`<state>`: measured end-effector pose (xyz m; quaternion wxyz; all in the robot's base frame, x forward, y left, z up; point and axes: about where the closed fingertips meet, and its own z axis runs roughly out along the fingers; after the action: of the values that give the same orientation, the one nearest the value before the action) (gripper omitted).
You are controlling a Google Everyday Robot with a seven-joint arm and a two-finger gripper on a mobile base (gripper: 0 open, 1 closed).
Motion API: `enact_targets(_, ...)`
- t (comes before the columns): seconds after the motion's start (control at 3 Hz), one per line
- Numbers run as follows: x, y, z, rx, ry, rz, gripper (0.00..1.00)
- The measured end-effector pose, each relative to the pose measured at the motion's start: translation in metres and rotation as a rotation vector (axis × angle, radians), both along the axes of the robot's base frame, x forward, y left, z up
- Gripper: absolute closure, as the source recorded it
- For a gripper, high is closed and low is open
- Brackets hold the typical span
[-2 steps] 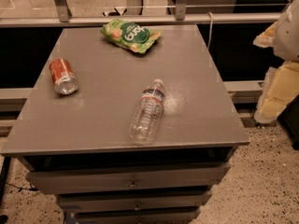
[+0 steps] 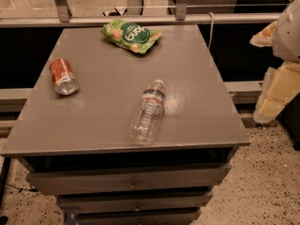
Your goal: Place water bottle upright
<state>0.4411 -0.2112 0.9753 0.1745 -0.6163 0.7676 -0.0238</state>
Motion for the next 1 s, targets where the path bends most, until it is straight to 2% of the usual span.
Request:
enact_targets(0.33,0.021,0.023,-0.011,0.080,-0.025,0.138,0.00)
enact_targets(1.0,0.077,0.089,-0.040,0.175,-0.062,0.579,0.00)
